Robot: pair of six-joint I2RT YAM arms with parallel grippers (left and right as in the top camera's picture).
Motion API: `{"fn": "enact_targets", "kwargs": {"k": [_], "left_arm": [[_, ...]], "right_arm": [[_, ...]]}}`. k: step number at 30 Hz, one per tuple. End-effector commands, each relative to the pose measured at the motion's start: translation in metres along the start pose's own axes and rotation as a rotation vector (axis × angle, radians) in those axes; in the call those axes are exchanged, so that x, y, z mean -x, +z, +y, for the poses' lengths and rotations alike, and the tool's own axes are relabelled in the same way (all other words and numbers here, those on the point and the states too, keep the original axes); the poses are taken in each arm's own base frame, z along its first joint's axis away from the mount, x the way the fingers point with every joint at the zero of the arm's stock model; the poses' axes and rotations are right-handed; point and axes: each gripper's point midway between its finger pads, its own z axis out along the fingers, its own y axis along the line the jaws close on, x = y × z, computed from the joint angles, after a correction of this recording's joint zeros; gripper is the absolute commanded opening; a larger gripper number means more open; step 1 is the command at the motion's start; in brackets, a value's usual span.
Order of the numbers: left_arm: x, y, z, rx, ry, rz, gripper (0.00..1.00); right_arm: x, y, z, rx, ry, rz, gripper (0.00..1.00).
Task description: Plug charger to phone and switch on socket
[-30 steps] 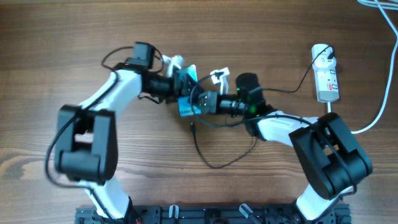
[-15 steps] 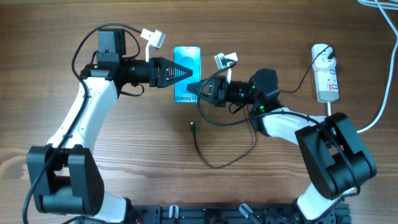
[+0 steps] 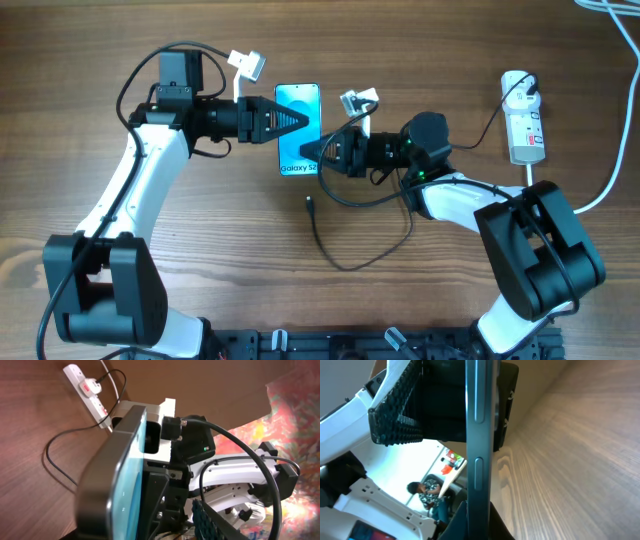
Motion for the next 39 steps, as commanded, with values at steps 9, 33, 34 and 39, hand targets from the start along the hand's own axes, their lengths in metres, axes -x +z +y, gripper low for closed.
{"fn": "enact_targets", "kwargs": {"k": [9,33,34,39], "left_arm": [[-0.009,0.009,-0.045,-0.148,0.08,0.045,0.47],[-0.013,0.013,-0.043,-0.138,0.073,0.053,0.43],[-0.013,0.013,-0.043,-0.137,0.073,0.053,0.42],[-0.013,0.013,-0.043,-0.137,0.074,0.053,0.29]], "right_arm": [[0.008,0.003,-0.011,-0.034,0.189,-0.053,0.04],[0.029,-0.005,-0.018,-0.071,0.17,-0.161,0.04],[0.029,-0.005,-0.018,-0.072,0.17,-0.162,0.04],[0.029,-0.005,-0.019,-0.073,0.169,-0.163,0.04]]}}
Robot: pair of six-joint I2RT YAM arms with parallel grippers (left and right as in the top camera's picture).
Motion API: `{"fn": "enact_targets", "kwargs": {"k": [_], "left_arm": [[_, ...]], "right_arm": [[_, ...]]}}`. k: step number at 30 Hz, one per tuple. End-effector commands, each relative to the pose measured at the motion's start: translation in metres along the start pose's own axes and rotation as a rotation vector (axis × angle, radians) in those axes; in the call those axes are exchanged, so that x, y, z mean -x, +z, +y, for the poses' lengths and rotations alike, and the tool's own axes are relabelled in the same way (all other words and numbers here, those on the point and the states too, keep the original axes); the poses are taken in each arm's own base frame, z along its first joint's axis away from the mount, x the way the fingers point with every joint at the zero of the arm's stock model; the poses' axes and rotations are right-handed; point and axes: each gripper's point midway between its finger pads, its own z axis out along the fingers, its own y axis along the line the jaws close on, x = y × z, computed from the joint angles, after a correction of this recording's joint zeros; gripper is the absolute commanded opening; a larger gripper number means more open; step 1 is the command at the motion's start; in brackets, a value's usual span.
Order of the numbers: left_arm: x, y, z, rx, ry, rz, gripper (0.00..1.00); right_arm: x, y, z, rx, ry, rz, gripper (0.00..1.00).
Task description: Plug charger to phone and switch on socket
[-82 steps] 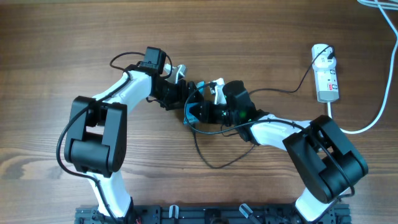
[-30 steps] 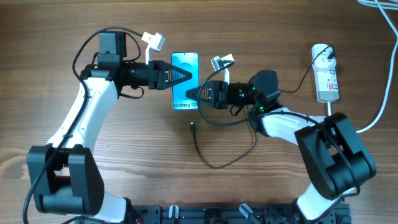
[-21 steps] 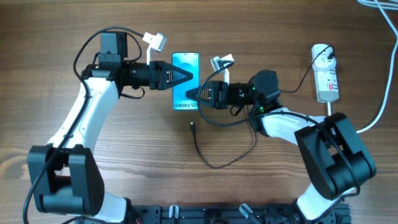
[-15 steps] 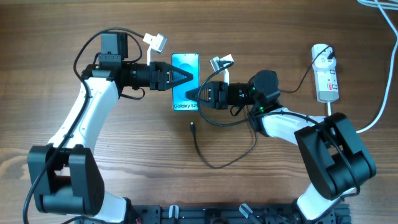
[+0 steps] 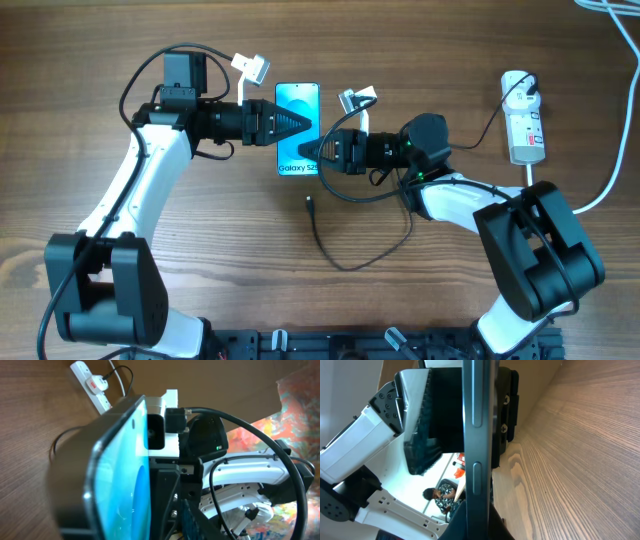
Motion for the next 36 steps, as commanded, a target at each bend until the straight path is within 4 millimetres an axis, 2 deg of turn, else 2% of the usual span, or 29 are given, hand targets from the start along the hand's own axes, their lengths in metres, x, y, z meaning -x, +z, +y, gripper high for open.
{"fn": "enact_targets", "kwargs": {"k": [1,6,12,14,16,26,28,30,32,33,36], "left_arm": [[-0.007,0.007,-0.049,-0.172,0.065,0.037,0.25],[-0.006,0.007,-0.044,-0.139,0.065,0.034,0.04],[-0.005,0.009,-0.025,-0.03,0.059,0.027,0.05],[-0.007,0.009,-0.025,-0.03,0.04,0.031,0.14],[-0.009,0.009,-0.025,-0.03,0.026,0.033,0.14],[-0.008,0.008,-0.022,-0.014,0.031,0.03,0.04],[-0.007,0.008,-0.01,0.059,0.03,0.025,0.04],[-0.007,0.005,0.015,0.206,0.012,0.02,0.04],[-0.013,-0.005,0.046,0.393,-0.032,0.029,0.04],[-0.017,-0.01,0.058,0.466,-0.057,0.036,0.04],[-0.033,-0.037,0.095,0.743,-0.193,0.042,0.04]], "right_arm": [[0.028,-0.006,-0.02,-0.074,0.062,-0.153,0.04],[0.028,-0.006,-0.019,-0.074,0.062,-0.152,0.05],[0.032,-0.007,-0.021,-0.085,0.053,-0.178,0.04],[0.035,-0.007,-0.022,-0.091,0.053,-0.194,0.04],[0.036,-0.007,-0.023,-0.094,0.053,-0.202,0.04],[0.038,-0.009,-0.028,-0.114,0.072,-0.222,0.06],[0.035,-0.009,-0.034,-0.133,0.086,-0.21,0.19],[0.03,-0.008,-0.038,-0.145,0.056,-0.186,0.38],[0.022,-0.007,-0.039,-0.147,0.01,-0.142,0.64],[0.018,-0.007,-0.041,-0.152,0.004,-0.122,0.72],[0.001,-0.009,-0.062,-0.218,0.034,-0.063,0.78]]}}
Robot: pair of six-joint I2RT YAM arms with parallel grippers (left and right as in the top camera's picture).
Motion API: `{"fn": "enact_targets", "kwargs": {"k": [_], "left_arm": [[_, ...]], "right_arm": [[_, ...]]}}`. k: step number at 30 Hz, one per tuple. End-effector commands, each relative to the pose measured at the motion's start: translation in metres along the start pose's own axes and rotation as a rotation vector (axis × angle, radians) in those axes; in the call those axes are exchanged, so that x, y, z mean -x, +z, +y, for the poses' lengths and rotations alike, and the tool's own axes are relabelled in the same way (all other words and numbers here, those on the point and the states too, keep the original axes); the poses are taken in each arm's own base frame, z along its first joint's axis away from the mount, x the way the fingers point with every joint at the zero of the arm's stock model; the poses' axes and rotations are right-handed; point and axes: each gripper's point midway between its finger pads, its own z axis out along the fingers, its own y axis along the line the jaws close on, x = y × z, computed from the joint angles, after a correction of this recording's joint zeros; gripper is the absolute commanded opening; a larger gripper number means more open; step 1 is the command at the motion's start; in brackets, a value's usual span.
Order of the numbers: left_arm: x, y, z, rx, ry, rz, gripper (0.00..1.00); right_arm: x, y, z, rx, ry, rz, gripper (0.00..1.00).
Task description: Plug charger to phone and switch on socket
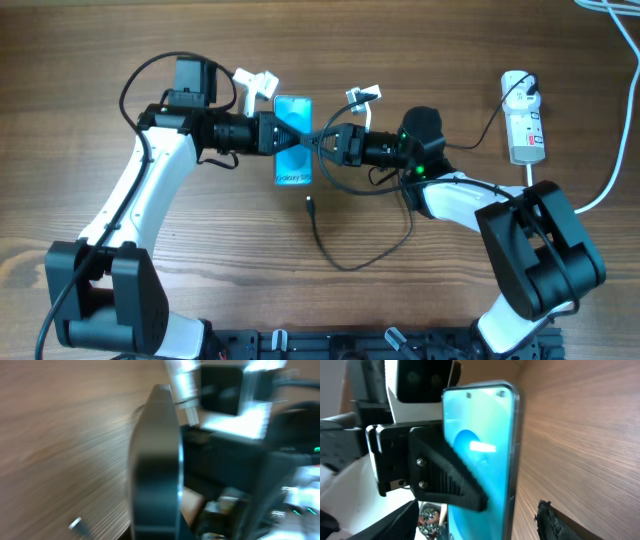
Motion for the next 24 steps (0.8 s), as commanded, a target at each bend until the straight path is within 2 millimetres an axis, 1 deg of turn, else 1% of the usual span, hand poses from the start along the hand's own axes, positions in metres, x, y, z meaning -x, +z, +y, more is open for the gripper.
{"fn": "enact_targets", "kwargs": {"k": [1,2,5,8,9,11,13,16,20,24], "left_arm": [[-0.006,-0.014,0.052,0.361,-0.119,-0.018,0.04],[-0.011,-0.017,0.064,0.449,-0.168,-0.012,0.04],[-0.023,-0.017,0.078,0.591,-0.226,0.01,0.04],[-0.038,-0.001,0.087,0.707,-0.246,0.061,0.04],[-0.044,0.008,0.091,0.744,-0.234,0.092,0.04],[-0.052,0.019,0.097,0.801,-0.205,0.13,0.04],[-0.057,0.025,0.104,0.861,-0.215,0.139,0.04],[-0.062,0.035,0.106,0.865,-0.202,0.166,0.04],[-0.069,0.041,0.114,0.875,-0.214,0.195,0.04],[-0.066,0.043,0.114,0.872,-0.21,0.187,0.04]], "right_arm": [[-0.015,-0.001,-0.032,-0.092,-0.028,0.051,0.8],[-0.022,-0.002,-0.041,-0.125,-0.018,0.07,0.82],[-0.034,-0.008,-0.066,-0.224,0.029,0.092,0.85],[-0.041,-0.014,-0.085,-0.316,0.055,0.097,0.87],[-0.044,-0.017,-0.092,-0.351,0.07,0.098,0.87],[-0.05,-0.022,-0.104,-0.411,0.085,0.105,0.88],[-0.054,-0.026,-0.111,-0.449,0.096,0.113,0.88],[-0.059,-0.03,-0.117,-0.481,0.119,0.119,0.89],[-0.059,-0.03,-0.118,-0.484,0.102,0.125,0.89],[-0.059,-0.03,-0.118,-0.484,0.101,0.125,0.9]]}}
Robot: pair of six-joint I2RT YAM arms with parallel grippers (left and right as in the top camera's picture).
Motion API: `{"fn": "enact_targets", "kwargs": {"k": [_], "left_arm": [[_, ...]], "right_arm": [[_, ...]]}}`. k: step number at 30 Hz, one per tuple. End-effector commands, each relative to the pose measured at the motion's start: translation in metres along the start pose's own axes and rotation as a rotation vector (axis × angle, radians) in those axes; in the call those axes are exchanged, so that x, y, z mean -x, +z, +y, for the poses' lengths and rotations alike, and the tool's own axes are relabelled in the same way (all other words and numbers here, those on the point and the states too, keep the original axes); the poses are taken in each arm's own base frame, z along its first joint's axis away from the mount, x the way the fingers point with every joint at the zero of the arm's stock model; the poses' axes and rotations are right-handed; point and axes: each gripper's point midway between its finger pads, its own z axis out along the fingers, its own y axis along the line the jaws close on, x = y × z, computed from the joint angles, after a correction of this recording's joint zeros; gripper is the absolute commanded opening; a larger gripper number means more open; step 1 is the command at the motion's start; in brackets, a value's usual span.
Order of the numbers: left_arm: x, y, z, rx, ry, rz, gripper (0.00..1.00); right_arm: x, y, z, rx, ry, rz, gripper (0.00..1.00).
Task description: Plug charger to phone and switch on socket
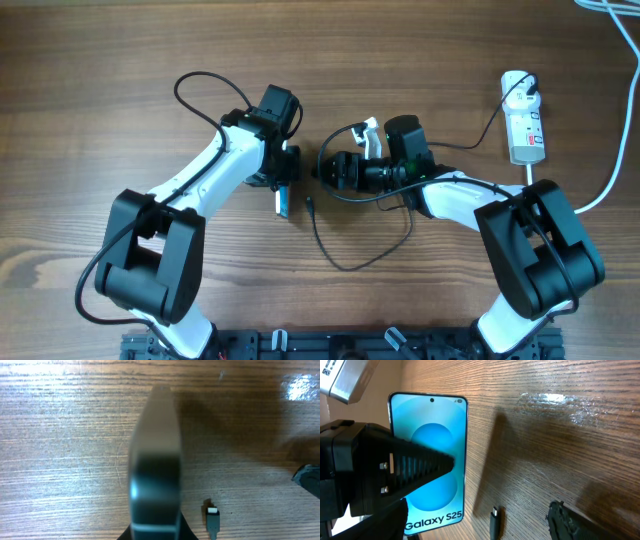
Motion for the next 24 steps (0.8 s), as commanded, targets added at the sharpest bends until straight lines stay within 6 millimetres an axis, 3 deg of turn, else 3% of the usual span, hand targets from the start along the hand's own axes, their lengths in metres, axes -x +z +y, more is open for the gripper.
{"fn": "enact_targets", "kwargs": {"k": [1,8,13,19,24], "left_arm": [[0.003,0.002,0.0,0.013,-0.009,-0.01,0.04],[-0.002,0.006,-0.008,0.014,0.016,-0.001,0.04],[-0.009,0.021,-0.01,0.071,0.047,0.017,0.04],[-0.009,0.024,-0.009,0.076,0.029,0.025,0.18],[-0.009,0.024,-0.009,0.075,0.029,0.023,0.11]], "right_arm": [[0.001,0.001,-0.007,-0.019,-0.014,-0.005,0.91],[0.0,0.001,-0.007,-0.02,-0.013,-0.005,0.92],[0.001,0.001,-0.007,-0.019,-0.014,-0.005,0.93],[0.001,0.001,-0.007,-0.019,-0.014,-0.005,0.93],[0.001,0.001,-0.007,-0.019,-0.014,-0.005,0.93]]}}
